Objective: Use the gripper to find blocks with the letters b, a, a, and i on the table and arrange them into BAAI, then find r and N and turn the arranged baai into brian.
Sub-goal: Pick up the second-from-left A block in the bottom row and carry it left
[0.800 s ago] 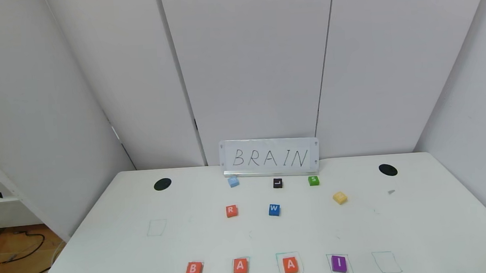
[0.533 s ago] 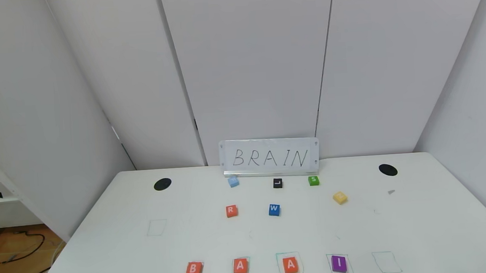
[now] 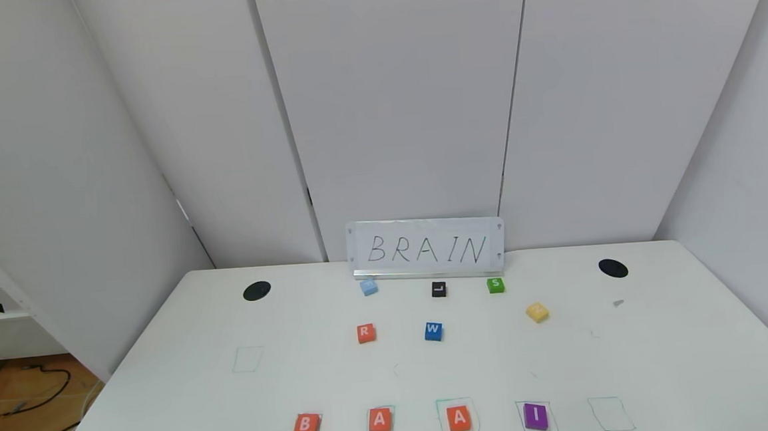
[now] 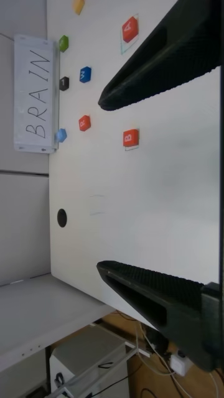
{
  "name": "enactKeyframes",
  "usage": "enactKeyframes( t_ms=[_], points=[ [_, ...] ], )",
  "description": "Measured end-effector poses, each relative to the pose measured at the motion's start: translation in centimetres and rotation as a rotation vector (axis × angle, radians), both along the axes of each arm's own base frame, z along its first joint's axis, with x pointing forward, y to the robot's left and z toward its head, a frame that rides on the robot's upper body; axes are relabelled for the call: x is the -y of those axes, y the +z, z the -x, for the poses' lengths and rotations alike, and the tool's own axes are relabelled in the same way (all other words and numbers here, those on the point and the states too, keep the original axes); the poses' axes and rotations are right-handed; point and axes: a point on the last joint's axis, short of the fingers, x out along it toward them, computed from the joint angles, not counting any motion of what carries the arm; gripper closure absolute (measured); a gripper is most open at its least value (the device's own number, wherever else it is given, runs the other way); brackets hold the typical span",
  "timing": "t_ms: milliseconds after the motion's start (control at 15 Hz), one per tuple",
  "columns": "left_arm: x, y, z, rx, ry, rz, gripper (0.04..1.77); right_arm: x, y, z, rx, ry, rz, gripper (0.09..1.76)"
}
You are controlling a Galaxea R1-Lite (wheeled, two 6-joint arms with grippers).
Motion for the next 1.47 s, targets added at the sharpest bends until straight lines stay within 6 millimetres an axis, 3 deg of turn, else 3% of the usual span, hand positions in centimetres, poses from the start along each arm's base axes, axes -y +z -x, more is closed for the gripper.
enactKeyframes(
  t_ms=[333,667,1000,1267,1467],
  points=[
    [0.0,5.0,-0.2,0.012,-0.009,-0.003,0.09,0.0,6.3,-1.2,-0.038,0.038,-0.003,0.14],
    [0.0,9.5,-3.0,-0.076,-0.055,0.000,0.09,-0.2,11.6,-6.3,-0.160,0.081,-0.004,0.14],
    [0.4,11.6,-9.1,-0.290,-0.084,0.005,0.09,-0.8,14.5,-12.9,-0.300,0.134,-0.006,0.14],
    [0.8,12.9,-15.6,-0.451,-0.079,0.007,0.09,-1.0,14.9,-18.4,-0.490,0.122,0.000,0.14],
    [1.0,12.7,-19.2,-0.642,-0.071,0.007,0.09,-0.8,14.2,-21.5,-0.632,0.095,0.049,0.14]
  ],
)
